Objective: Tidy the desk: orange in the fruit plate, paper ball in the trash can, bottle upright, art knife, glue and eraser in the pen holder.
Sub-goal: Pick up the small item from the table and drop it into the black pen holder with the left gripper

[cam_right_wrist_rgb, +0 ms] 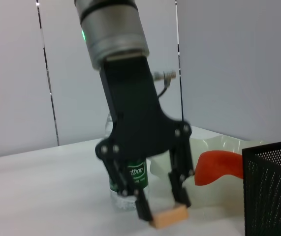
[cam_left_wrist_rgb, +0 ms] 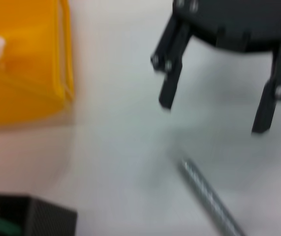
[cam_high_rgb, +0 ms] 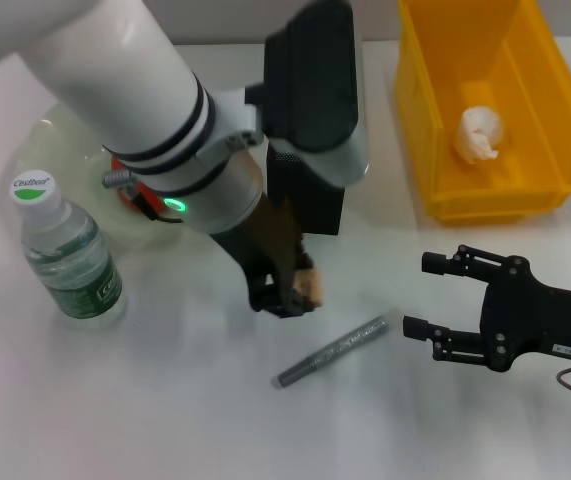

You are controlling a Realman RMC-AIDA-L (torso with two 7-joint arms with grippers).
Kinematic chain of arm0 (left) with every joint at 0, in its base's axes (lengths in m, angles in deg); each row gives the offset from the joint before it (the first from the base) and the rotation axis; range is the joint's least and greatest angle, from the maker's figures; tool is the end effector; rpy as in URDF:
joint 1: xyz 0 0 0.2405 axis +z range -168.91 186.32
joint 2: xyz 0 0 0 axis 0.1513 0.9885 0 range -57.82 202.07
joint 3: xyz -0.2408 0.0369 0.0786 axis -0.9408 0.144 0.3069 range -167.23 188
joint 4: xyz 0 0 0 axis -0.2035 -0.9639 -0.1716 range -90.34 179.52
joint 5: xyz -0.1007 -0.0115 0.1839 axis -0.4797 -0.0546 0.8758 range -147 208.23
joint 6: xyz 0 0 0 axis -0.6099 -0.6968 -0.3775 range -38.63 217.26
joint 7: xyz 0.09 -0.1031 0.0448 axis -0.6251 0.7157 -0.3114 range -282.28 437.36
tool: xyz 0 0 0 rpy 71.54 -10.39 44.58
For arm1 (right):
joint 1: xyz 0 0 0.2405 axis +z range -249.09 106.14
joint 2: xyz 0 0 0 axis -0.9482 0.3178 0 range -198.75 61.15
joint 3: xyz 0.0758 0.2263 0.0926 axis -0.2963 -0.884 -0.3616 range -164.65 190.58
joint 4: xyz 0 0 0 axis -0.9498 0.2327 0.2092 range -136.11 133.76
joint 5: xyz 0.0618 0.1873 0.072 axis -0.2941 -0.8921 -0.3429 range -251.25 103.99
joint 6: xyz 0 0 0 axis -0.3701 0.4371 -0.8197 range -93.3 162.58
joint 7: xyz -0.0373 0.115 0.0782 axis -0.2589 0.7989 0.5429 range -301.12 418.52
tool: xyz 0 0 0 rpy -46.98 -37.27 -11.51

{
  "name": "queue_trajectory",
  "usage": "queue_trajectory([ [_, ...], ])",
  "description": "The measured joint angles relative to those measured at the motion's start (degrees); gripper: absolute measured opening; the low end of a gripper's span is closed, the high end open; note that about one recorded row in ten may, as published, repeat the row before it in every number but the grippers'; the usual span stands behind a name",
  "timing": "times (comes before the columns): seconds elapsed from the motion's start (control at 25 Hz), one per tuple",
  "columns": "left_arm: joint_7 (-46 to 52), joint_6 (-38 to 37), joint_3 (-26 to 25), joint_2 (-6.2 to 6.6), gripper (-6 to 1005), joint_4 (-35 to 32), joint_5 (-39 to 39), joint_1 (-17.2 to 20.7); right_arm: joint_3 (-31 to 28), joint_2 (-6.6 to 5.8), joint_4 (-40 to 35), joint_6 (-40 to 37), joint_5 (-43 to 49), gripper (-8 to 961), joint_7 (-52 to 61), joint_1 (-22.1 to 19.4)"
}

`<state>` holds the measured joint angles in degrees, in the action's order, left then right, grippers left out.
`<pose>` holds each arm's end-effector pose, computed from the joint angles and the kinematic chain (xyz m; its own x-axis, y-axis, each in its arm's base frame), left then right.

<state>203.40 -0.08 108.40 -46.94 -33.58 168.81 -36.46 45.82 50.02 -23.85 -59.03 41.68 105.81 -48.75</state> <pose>-0.0874 0.3287 -0.0615 0.9126 -0.0743 -0.4020 -0.0953 -0.9949 -0.0324 0.3056 0.2585 -0.0300 0.8134 -0.1244 -0.5683 -0.3076 -0.9211 -0.2386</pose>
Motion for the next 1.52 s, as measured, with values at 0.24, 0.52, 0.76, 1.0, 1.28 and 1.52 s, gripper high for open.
queue_trajectory([
  [0.24, -0.9, 0.5, -3.0, 0.14, 407, -5.9, -6.2, 3.6, 0.0, -0.21, 0.0, 0.0, 0.0, 721, 0.0, -0.1],
  [0.52, -10.8, 10.3, -5.2, 0.17, 416, -8.5, -26.7, 13.6, 0.1, -0.25, 0.0, 0.0, 0.0, 720, -0.2, -0.2],
  [0.76, -27.8, 16.3, -5.3, 0.15, 424, -0.1, -51.8, 21.5, 0.2, -0.26, 0.0, 0.0, 0.0, 719, -0.4, -0.5],
  [1.0, -43.0, 14.1, -4.8, 0.17, 432, 15.2, -72.2, 22.6, 0.8, -0.26, 0.0, 0.0, 0.3, 718, -0.5, -0.7],
  [1.28, -47.8, 12.2, -4.6, 0.09, 442, 21.4, -78.1, 22.2, 0.7, -0.26, -0.6, -0.2, 1.3, 717, -0.5, -0.7],
  [1.52, -84.9, 6.0, 20.6, -0.1, 450, 49.5, -119.6, 19.1, 0.7, -0.25, -0.7, -0.6, 1.9, 716, -0.4, -0.6],
])
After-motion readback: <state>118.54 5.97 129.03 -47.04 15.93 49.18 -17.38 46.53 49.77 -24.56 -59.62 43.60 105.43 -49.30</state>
